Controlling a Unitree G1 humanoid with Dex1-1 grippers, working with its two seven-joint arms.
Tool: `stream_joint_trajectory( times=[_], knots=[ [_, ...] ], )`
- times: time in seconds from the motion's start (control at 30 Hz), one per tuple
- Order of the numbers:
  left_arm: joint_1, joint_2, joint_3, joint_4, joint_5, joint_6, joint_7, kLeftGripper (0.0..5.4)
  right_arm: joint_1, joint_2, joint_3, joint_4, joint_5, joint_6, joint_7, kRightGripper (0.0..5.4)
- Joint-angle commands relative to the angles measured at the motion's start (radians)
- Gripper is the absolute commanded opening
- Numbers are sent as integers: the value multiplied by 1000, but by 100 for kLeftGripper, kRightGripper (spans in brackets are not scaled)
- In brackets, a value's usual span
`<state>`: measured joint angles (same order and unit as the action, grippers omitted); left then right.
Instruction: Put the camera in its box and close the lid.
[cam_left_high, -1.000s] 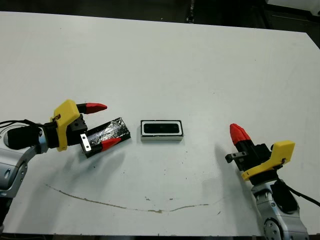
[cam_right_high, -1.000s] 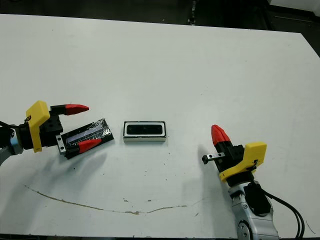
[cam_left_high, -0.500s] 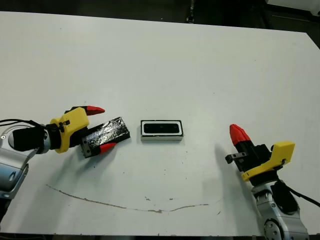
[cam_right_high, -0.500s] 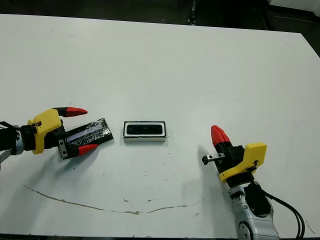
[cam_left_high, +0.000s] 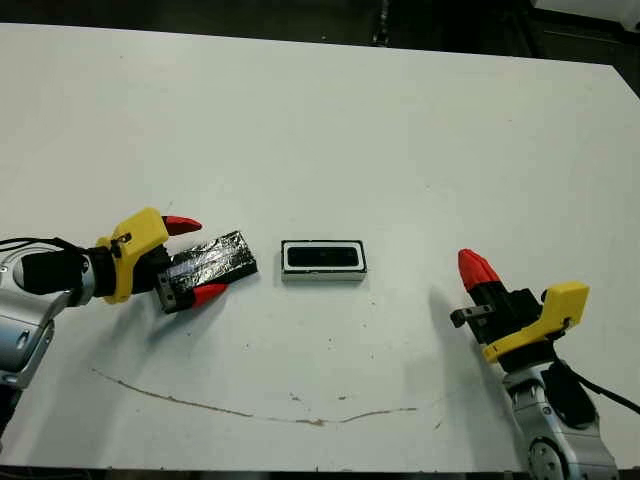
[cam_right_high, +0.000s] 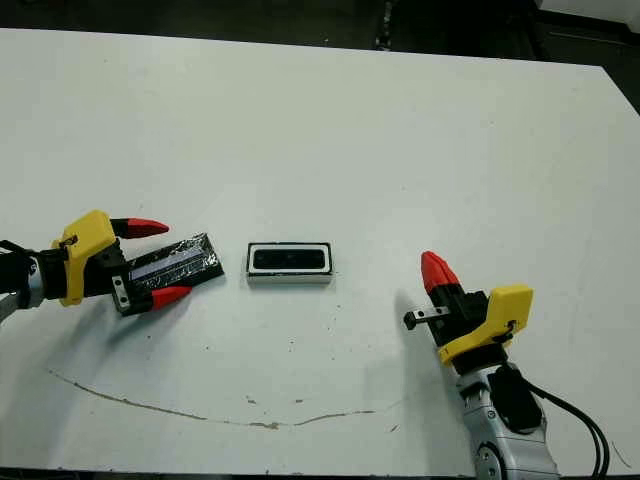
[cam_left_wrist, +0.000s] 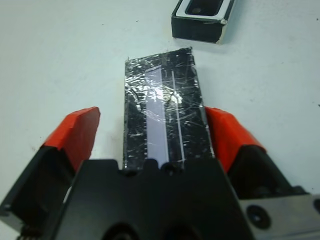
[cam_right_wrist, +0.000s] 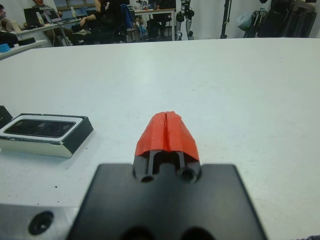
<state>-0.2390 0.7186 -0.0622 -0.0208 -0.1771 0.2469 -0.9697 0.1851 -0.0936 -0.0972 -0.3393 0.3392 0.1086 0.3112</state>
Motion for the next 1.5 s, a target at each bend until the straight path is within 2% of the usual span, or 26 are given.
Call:
stream_joint_trajectory(
  times=[0.03, 0.37, 0.8, 1.03, 1.13, 1.23, 1.5],
  knots=[
    [12, -13, 7, 32, -4, -2, 11, 451, 14, -14, -2, -9, 1, 24, -10, 0],
    [14, -32, 14, 83, -15, -41, 12, 316, 13, -11, -1, -24, 13, 49, -14, 0],
    [18, -39, 14, 76, -6, -72, 29, 314, 9, -13, -3, -19, 19, 52, -10, 0],
    [20, -80, 54, 16, -107, 3, 33, 314, 10, -13, -2, -17, 15, 51, -13, 0],
    [-14, -84, 58, 17, -170, 42, -15, 314, 12, -15, -1, -18, 9, 53, -16, 0],
    [-52, -93, 51, 35, -193, 50, -43, 314, 12, -14, -1, -19, 13, 56, -16, 0],
    [-197, -154, -25, 192, -183, 22, -155, 314, 15, -13, 2, -18, 4, 49, -20, 0]
  ],
)
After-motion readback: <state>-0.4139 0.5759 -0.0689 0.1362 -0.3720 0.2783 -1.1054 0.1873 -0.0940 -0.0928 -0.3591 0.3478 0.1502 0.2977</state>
